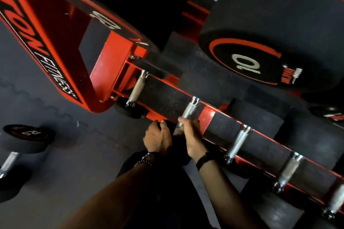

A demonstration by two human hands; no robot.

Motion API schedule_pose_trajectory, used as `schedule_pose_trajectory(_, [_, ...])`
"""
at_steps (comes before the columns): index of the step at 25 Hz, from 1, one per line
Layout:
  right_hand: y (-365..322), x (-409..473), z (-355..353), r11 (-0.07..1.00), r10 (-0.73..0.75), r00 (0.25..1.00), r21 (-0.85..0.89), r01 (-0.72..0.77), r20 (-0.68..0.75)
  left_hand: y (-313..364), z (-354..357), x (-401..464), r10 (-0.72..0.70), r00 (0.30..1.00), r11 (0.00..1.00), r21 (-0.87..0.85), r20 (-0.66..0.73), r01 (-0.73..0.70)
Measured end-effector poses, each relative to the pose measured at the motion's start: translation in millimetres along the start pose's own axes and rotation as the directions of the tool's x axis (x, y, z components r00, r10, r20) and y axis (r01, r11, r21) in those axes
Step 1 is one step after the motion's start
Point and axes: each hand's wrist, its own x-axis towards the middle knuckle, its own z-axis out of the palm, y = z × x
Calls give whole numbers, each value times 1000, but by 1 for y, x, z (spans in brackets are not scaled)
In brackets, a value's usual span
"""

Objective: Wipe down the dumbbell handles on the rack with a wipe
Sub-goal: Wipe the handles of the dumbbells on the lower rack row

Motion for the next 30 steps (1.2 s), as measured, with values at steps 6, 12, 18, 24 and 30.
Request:
schedule_pose_trajectory(6, [-1,29,9,975,189,967,81,-205,170,-2,-5,1,25,999,1000,-18,45,-24])
schedule_pose_trajectory(12, [-7,10,5,970,135,980,182,-161,148,0,-13,1,9,991,1000,-19,134,-7])
schedule_pose_trajectory(18, [-9,3,19,992,126,992,-8,-126,-33,1,-15,0,32,987,999,9,155,-34])
schedule_pose_trajectory(24, [-6,5,5,983,118,991,151,-107,-65,6,-17,-5,7,998,998,-65,63,-3])
schedule_pose_trajectory(30, [11,25,-16,987,87,980,117,-109,178,9,-9,-14,55,992,993,-102,-110,-66])
